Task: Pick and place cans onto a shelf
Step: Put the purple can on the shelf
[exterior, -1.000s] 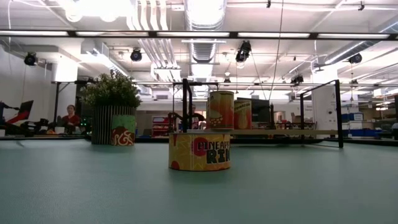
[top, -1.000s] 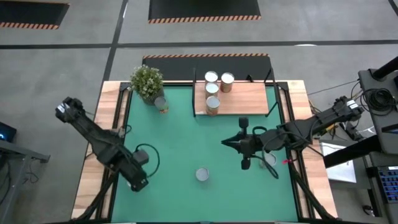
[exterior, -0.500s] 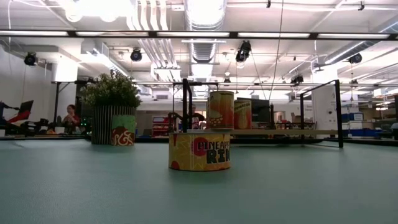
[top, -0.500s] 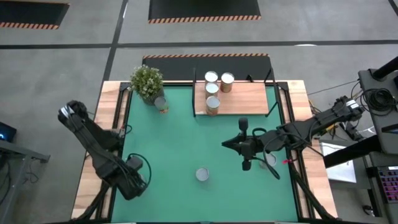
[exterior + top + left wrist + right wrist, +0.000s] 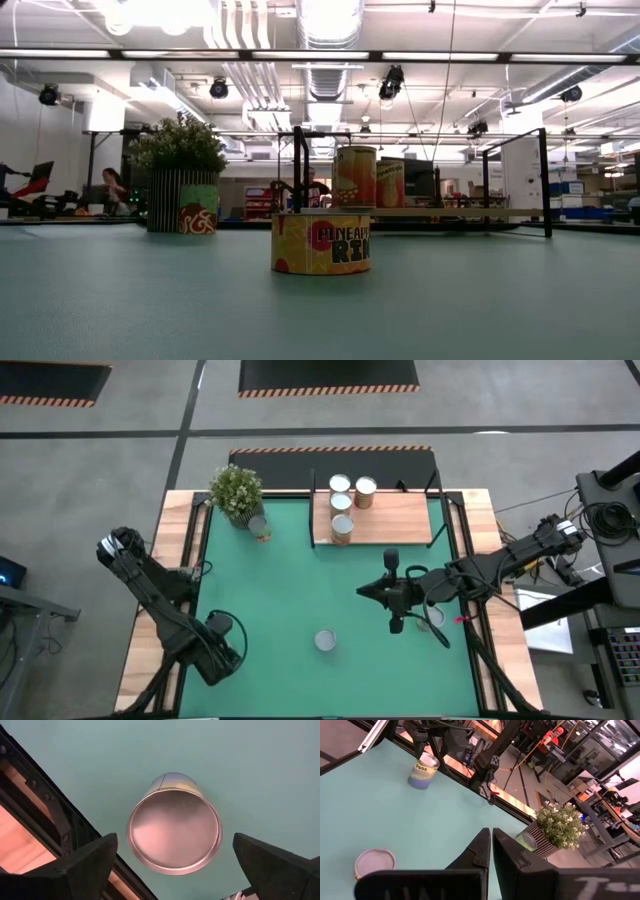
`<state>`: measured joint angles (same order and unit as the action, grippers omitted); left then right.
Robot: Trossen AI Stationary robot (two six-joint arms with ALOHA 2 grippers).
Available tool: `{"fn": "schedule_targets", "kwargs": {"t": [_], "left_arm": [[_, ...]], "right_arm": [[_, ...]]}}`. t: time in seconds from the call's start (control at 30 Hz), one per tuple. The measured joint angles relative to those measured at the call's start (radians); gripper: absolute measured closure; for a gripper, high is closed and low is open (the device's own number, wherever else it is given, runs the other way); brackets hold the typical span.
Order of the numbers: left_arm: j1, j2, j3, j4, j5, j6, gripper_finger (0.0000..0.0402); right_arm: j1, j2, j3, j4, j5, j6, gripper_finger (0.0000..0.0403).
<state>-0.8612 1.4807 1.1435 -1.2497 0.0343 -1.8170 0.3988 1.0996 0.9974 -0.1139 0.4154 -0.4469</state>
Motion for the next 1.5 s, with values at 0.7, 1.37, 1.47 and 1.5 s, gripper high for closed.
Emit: {"fn": "schedule_targets", "kwargs": {"t": [0.7, 1.37, 1.47, 1.5], "left_arm": [[-0.036, 0.0, -0.001, -0.024, -0.043, -0.029, 0.0024], [-0.059, 0.0, -0.089, 0.107, -0.053, -0.051, 0.0033], [-0.059, 0.0, -0.087, 0.107, -0.052, -0.033, 0.0057], [-0.059, 0.0, -0.085, 0.108, -0.052, -0.028, 0.0068]], "right_arm": [[0.0, 0.0, 0.0, -0.001, 0.0, 0.001, 0.0394], [0.0, 0.0, 0.001, -0.008, 0.0, 0.003, 0.0394], [0.0, 0.0, 0.001, -0.007, 0.001, 0.002, 0.0394], [0.0, 0.0, 0.001, -0.007, 0.001, 0.002, 0.0394]]}}
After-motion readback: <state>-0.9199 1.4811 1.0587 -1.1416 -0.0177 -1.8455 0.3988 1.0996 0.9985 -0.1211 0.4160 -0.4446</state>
